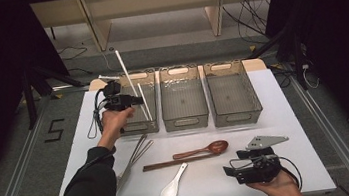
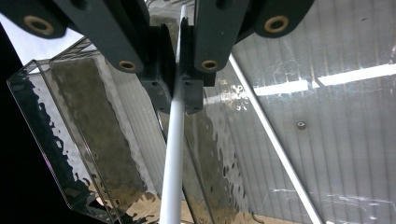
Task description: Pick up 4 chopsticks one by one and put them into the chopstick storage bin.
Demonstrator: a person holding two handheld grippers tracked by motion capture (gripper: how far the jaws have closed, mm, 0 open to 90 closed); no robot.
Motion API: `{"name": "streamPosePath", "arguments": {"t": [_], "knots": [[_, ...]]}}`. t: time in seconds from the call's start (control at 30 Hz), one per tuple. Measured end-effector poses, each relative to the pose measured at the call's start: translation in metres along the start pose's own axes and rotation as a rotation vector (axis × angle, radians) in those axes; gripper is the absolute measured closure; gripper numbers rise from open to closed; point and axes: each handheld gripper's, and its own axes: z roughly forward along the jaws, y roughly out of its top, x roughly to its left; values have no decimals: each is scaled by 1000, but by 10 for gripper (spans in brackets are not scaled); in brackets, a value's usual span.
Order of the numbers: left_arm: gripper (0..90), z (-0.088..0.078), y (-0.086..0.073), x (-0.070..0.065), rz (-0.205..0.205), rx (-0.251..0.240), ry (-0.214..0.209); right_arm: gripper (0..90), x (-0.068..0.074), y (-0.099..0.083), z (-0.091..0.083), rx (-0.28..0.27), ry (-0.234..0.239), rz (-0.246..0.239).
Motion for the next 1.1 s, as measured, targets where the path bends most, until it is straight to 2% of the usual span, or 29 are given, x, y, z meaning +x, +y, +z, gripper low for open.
{"name": "streamPosePath", "arguments": {"t": [0.27,0.33,0.37,0.43,0.5,0.67,0.73,0.77,0.87,0.93,0.97,1.1], "knots": [[847,7,-4,-2,-15,4,-7,266,1,1,0,-4,4,-8],[846,9,-6,-1,-9,18,1,266,1,0,0,-2,2,-3],[845,11,-8,0,-27,16,6,265,1,0,-1,-3,3,-2],[844,13,-9,0,-34,19,12,266,1,0,-1,-2,3,-2],[842,13,-10,0,-28,30,13,266,1,0,0,-1,4,-2],[835,16,-12,2,-42,34,21,265,1,0,-1,-2,4,-2],[761,16,-12,4,-51,31,30,265,1,0,-1,-3,6,0],[761,16,-12,5,-63,34,29,265,1,0,-1,-3,6,0],[691,15,-12,6,-44,37,44,266,0,-1,0,2,7,0],[590,13,-10,5,-49,39,40,266,0,-1,0,2,8,0],[573,11,-9,5,-42,36,34,266,0,-1,0,2,7,2],[472,2,-6,1,-18,20,57,266,0,-1,0,2,8,0]]}}
